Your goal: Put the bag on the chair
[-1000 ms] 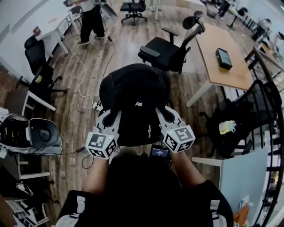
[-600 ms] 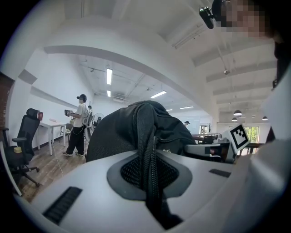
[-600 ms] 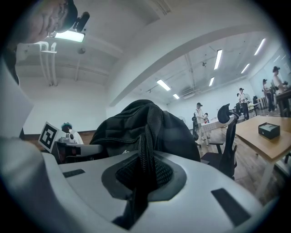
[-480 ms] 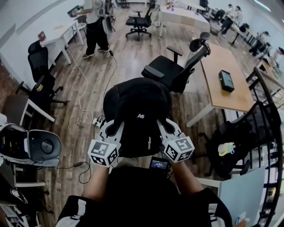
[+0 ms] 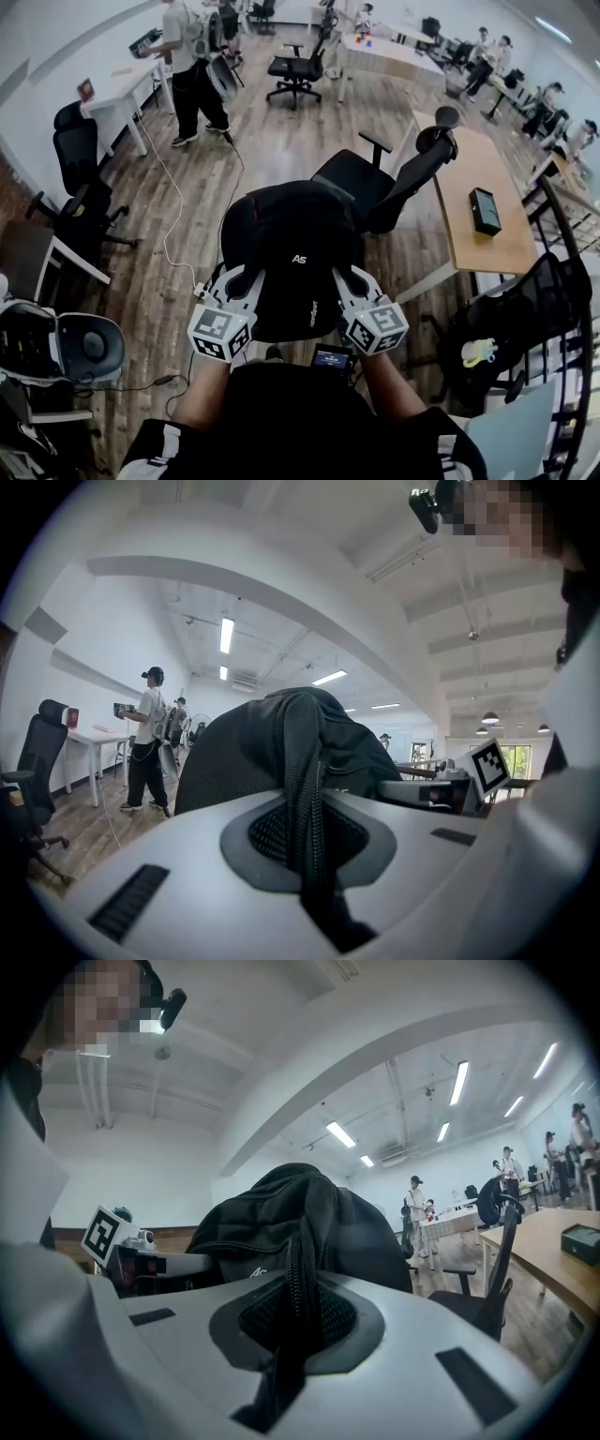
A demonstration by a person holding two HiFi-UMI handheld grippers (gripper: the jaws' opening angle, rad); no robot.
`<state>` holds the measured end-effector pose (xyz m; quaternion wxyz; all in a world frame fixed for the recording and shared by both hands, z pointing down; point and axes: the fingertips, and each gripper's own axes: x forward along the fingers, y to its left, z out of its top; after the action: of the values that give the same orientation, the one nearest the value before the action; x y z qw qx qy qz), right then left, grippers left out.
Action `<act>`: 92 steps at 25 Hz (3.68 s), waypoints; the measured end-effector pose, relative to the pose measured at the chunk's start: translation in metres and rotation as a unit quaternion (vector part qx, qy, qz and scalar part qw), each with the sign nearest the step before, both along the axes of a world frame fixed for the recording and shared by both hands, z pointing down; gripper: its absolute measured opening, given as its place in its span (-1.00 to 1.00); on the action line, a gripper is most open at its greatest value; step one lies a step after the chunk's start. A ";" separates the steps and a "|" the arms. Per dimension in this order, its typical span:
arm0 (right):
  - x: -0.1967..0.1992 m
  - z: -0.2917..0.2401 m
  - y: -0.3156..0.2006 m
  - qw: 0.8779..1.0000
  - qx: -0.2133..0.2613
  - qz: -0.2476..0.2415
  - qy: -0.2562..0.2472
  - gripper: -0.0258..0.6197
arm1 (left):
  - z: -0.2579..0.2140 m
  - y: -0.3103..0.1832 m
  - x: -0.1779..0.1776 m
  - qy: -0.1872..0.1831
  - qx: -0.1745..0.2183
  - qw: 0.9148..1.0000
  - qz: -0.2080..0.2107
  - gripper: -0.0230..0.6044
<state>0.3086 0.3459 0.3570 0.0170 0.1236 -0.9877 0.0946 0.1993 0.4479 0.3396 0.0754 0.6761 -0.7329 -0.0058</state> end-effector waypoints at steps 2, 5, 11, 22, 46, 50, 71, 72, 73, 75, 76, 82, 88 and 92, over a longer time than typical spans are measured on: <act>-0.023 -0.004 -0.010 1.000 0.010 0.001 0.002 -0.84 | -0.003 -0.009 -0.023 0.000 0.003 1.000 0.003 -0.85; -0.055 -0.008 -0.027 1.000 0.022 0.001 0.004 -0.84 | -0.005 -0.023 -0.053 -0.004 0.011 1.000 0.008 -0.85; -0.115 -0.011 -0.065 1.000 0.024 -0.012 0.006 -0.84 | -0.008 -0.059 -0.111 -0.011 0.017 1.000 0.005 -0.85; -0.212 0.000 -0.119 0.999 0.023 -0.031 0.008 -0.84 | 0.001 -0.117 -0.211 -0.020 0.012 1.000 -0.008 -0.85; -0.381 0.012 -0.363 0.996 0.026 -0.086 0.011 -0.83 | 0.010 -0.352 -0.372 -0.014 -0.012 0.998 -0.067 -0.84; -0.397 0.007 -0.389 0.996 0.024 -0.082 0.006 -0.83 | 0.005 -0.378 -0.389 -0.016 -0.011 0.998 -0.065 -0.84; -0.490 0.043 -0.512 0.998 -0.001 0.053 0.031 -0.83 | 0.032 -0.527 -0.503 -0.007 -0.023 0.996 0.088 -0.84; -0.491 0.045 -0.520 0.997 -0.003 0.067 0.034 -0.83 | 0.033 -0.540 -0.506 -0.005 -0.025 0.994 0.102 -0.84; -0.492 0.045 -0.529 0.996 -0.004 0.079 0.036 -0.83 | 0.033 -0.552 -0.509 -0.004 -0.025 0.993 0.115 -0.84; -0.494 0.043 -0.545 0.994 -0.008 0.103 0.038 -0.83 | 0.032 -0.576 -0.517 -0.003 -0.024 0.990 0.137 -0.84; -0.496 0.043 -0.553 0.993 -0.010 0.115 0.039 -0.83 | 0.032 -0.586 -0.520 -0.003 -0.024 0.989 0.148 -0.84; -0.493 0.041 -0.591 0.980 -0.013 0.193 0.042 -0.83 | 0.028 -0.646 -0.526 -0.006 -0.019 0.975 0.220 -0.84; -0.467 0.044 -0.623 0.958 -0.022 0.284 0.035 -0.83 | 0.028 -0.711 -0.506 -0.009 -0.016 0.953 0.304 -0.84; -0.436 0.050 -0.646 0.945 -0.028 0.326 0.029 -0.83 | 0.033 -0.745 -0.475 -0.005 -0.018 0.939 0.344 -0.84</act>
<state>-0.1270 -0.3001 0.4071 0.0178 0.4408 -0.8895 0.1189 -0.2757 -0.2976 0.3723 0.0808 0.8855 -0.4561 0.0373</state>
